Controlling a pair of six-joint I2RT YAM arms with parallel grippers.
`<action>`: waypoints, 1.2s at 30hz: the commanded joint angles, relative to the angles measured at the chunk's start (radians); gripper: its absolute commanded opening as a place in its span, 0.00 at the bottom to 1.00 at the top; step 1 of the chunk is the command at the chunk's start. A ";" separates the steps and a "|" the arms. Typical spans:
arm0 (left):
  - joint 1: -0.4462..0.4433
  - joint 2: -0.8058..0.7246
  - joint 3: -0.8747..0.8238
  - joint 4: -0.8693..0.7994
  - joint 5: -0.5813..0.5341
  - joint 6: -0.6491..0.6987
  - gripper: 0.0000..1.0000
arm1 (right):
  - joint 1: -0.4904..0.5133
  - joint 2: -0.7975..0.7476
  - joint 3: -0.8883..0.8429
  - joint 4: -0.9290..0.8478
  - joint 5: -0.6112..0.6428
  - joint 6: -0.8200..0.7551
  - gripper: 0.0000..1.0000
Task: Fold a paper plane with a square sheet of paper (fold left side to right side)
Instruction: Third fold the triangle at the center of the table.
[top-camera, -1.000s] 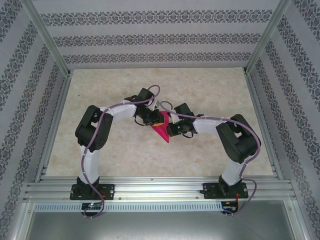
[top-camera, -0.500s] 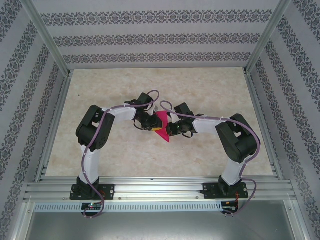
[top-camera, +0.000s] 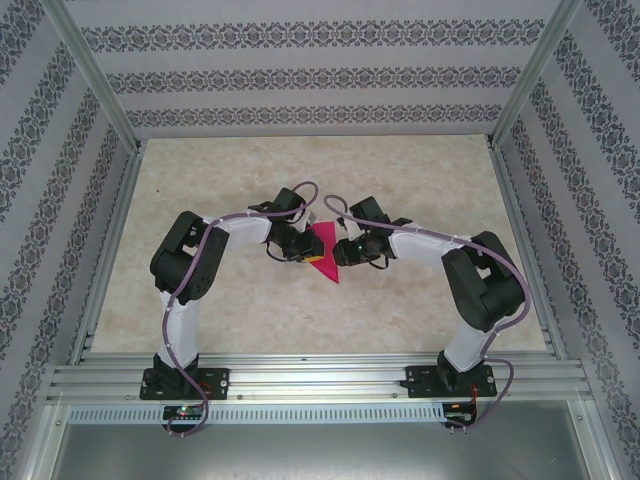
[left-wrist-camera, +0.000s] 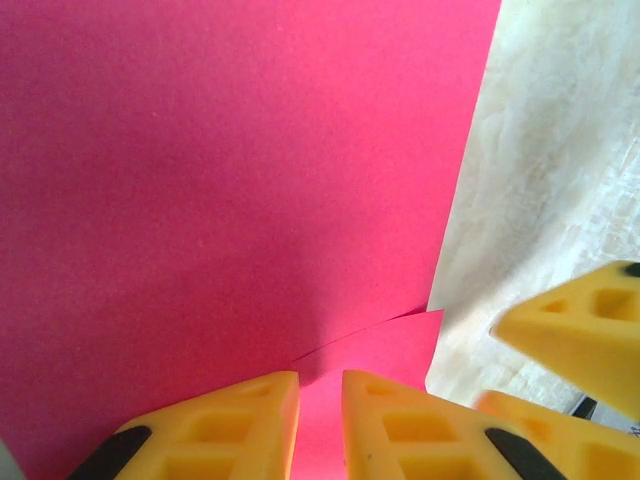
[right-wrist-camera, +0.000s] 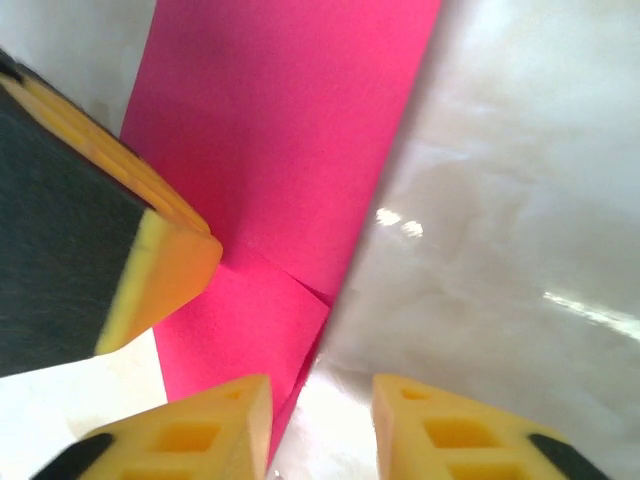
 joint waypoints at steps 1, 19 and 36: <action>-0.012 0.050 -0.042 -0.004 -0.068 -0.010 0.22 | -0.022 -0.095 0.043 -0.073 0.046 0.003 0.39; -0.015 0.051 -0.032 -0.015 -0.093 -0.012 0.22 | 0.056 -0.150 -0.093 0.066 -0.254 0.192 0.35; -0.019 0.051 -0.025 -0.024 -0.096 -0.007 0.21 | 0.080 0.016 -0.043 0.046 -0.259 0.172 0.34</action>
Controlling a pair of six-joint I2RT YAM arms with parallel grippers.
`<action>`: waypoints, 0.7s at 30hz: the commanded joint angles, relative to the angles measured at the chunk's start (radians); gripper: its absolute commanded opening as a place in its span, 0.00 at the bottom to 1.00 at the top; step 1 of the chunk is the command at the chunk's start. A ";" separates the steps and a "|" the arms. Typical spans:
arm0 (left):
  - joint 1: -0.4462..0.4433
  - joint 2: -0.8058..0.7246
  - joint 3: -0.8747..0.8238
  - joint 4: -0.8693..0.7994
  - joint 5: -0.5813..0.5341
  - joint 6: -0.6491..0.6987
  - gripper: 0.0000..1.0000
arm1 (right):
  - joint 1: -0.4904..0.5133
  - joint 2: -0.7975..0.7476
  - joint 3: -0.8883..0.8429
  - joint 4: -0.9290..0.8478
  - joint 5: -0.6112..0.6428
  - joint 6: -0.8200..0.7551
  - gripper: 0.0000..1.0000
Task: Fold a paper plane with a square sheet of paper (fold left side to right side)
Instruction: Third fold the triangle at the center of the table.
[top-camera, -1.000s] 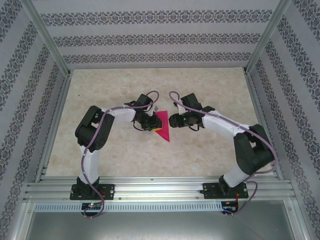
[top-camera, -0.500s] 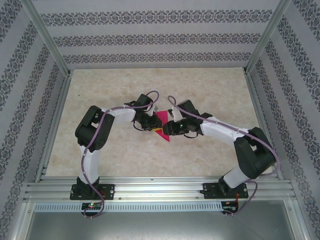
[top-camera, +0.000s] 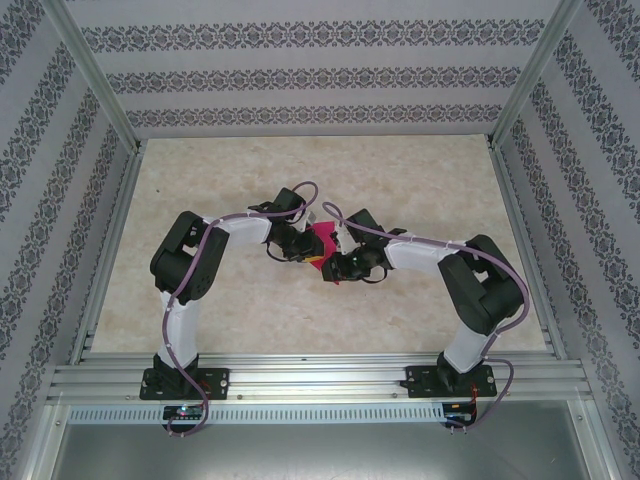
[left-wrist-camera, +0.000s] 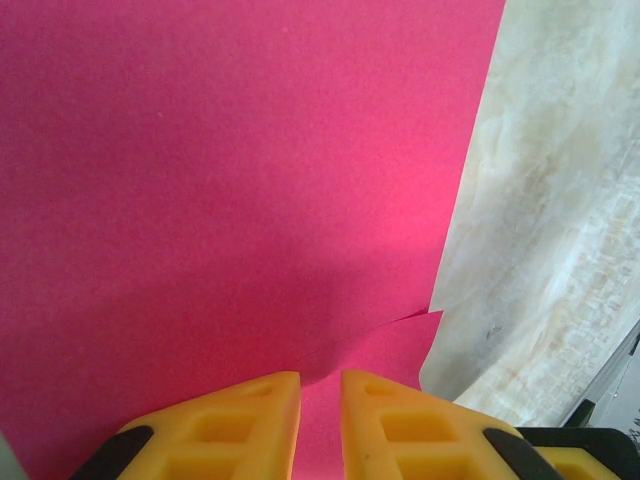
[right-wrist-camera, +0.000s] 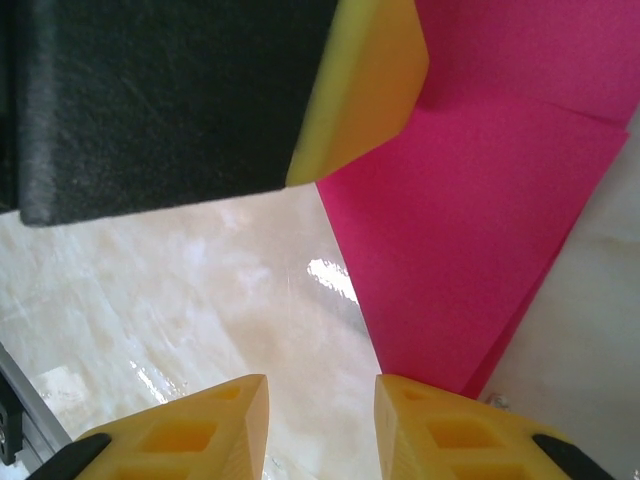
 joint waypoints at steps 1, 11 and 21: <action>-0.019 0.051 -0.023 -0.029 -0.096 0.001 0.21 | 0.010 0.015 0.033 0.000 -0.016 -0.011 0.33; -0.018 0.056 -0.017 -0.033 -0.096 0.004 0.21 | 0.012 0.043 0.026 -0.055 0.000 -0.029 0.29; -0.019 0.060 -0.012 -0.041 -0.102 0.009 0.21 | 0.009 0.052 -0.015 -0.115 0.024 -0.016 0.24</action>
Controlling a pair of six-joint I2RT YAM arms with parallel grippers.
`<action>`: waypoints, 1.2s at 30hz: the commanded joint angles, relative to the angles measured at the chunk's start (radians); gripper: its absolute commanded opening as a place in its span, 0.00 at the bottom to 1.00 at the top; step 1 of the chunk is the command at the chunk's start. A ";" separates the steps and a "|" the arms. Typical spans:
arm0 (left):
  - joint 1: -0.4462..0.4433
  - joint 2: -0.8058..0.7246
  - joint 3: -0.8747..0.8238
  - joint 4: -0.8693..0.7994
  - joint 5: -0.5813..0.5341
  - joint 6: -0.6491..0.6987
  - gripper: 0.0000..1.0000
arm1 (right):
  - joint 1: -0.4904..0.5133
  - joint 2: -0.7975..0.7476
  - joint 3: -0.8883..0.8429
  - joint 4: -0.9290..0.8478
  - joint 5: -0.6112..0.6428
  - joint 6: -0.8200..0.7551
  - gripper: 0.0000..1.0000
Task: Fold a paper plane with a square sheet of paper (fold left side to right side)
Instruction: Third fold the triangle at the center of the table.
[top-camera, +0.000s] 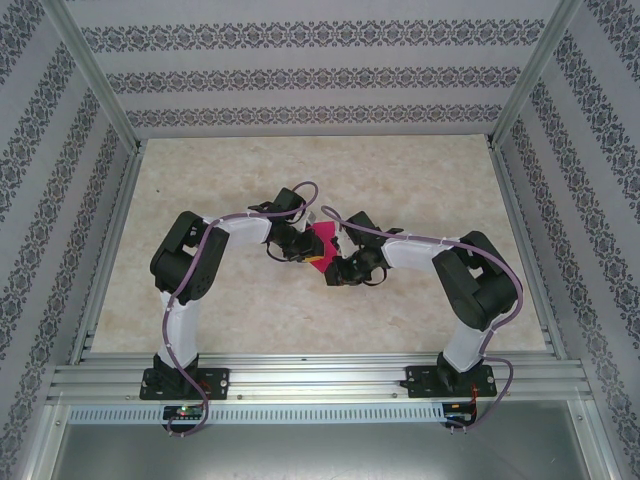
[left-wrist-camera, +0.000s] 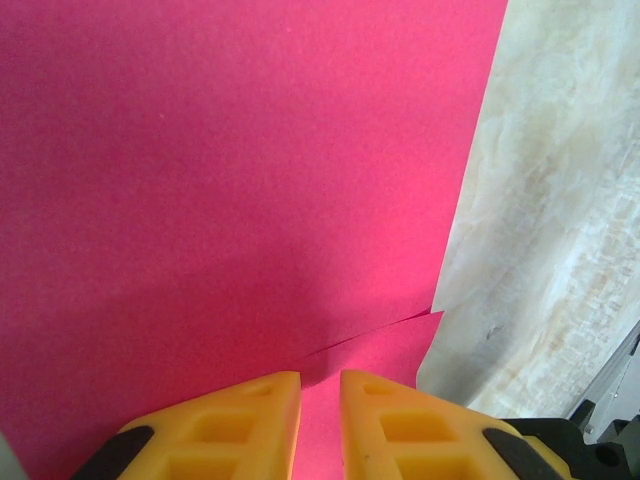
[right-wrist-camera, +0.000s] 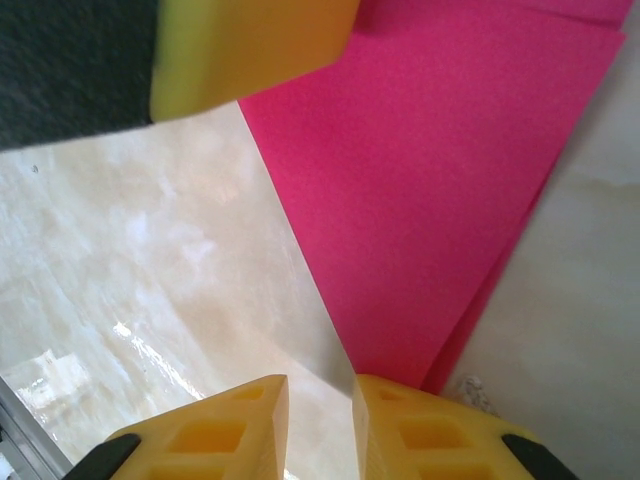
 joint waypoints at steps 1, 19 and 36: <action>-0.019 0.060 -0.013 -0.041 -0.102 0.008 0.21 | 0.007 0.010 -0.032 -0.058 0.018 -0.005 0.23; -0.021 0.060 -0.002 -0.047 -0.102 0.006 0.21 | -0.020 -0.139 0.007 0.010 -0.088 0.094 0.20; -0.022 0.060 0.010 -0.054 -0.103 0.002 0.21 | -0.043 0.026 0.029 -0.060 0.064 0.143 0.16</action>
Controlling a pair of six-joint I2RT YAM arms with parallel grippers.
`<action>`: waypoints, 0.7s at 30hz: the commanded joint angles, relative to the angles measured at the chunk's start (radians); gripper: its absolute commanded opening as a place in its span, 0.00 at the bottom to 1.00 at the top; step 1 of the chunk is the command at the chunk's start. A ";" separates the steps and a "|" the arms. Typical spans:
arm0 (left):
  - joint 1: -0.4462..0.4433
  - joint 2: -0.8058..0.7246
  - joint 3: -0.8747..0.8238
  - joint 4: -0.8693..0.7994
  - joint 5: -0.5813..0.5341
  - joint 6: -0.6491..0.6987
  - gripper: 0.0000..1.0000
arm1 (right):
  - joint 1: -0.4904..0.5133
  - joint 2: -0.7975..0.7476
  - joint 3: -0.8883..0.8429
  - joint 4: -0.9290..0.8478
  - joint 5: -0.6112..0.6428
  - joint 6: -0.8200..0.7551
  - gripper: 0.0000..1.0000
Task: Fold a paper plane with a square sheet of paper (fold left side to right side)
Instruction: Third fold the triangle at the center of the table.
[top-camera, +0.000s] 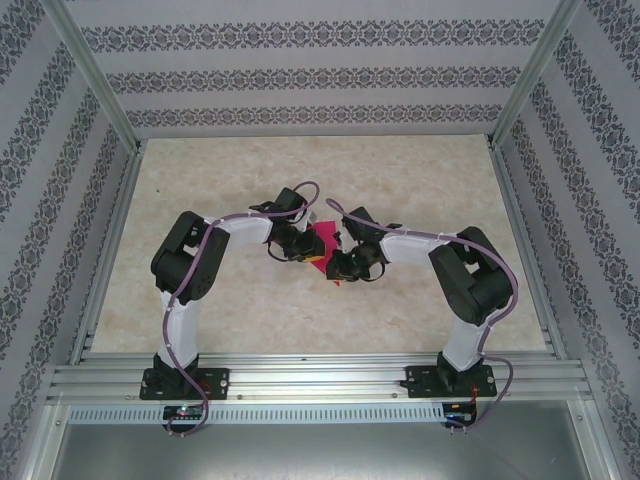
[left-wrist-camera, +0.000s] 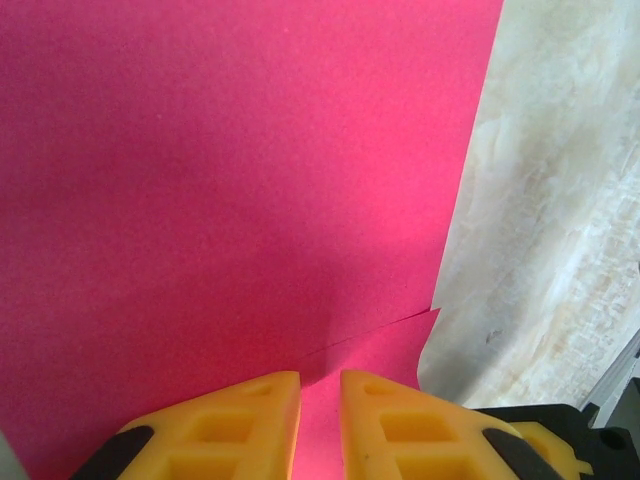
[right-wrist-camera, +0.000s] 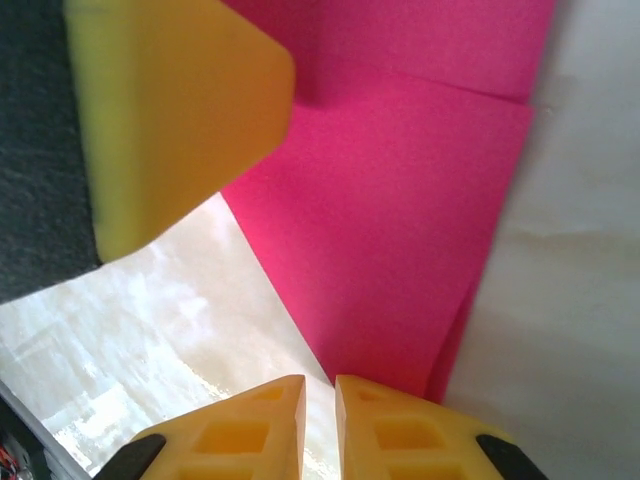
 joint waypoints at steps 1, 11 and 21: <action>-0.017 0.054 0.000 -0.050 -0.094 0.004 0.21 | -0.025 -0.014 -0.026 -0.055 0.062 0.023 0.16; -0.016 0.063 0.017 -0.059 -0.101 0.008 0.22 | -0.032 0.015 -0.052 -0.109 0.072 -0.001 0.14; -0.026 0.104 0.068 -0.046 -0.093 -0.025 0.23 | -0.027 0.036 -0.046 -0.149 0.081 0.010 0.13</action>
